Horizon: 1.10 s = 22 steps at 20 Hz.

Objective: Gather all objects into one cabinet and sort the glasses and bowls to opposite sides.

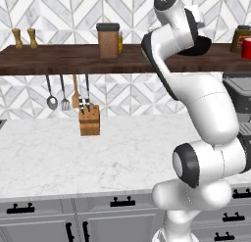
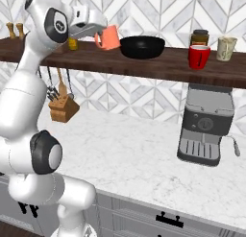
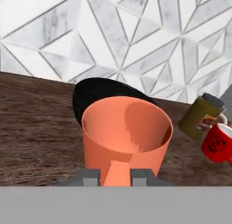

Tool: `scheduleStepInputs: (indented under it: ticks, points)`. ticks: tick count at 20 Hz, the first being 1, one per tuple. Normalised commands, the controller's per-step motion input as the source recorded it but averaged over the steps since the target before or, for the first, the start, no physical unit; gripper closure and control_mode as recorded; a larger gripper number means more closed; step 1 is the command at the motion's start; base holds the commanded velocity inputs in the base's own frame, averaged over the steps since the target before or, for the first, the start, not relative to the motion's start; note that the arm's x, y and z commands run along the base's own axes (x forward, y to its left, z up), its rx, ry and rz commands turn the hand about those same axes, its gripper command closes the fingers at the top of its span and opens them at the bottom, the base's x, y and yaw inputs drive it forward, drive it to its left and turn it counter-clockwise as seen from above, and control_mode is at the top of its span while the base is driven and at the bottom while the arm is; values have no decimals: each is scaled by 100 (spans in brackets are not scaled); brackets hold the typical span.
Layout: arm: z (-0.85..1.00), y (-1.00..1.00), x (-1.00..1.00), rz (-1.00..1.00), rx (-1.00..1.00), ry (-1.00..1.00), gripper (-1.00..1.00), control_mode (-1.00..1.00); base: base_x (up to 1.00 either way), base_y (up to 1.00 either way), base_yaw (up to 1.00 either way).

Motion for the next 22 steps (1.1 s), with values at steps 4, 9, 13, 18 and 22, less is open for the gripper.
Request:
scheduleStepInputs:
  ticks: [4, 9, 13, 18, 22]
  points:
    - [14, -87, -36, -6, -12, 4, 100, -100, 0, 0, 0]
    - [0, -89, -22, 0, -4, 0, 100, -100, 0, 0, 0]
    - [-2, -70, -7, 0, 2, 0, 100, -100, 0, 0, 0]
    - [-24, -44, -17, -2, 10, -16, 100, -100, 0, 0, 0]
    - [-9, -15, -3, -3, 2, -4, 100, -100, 0, 0, 0]
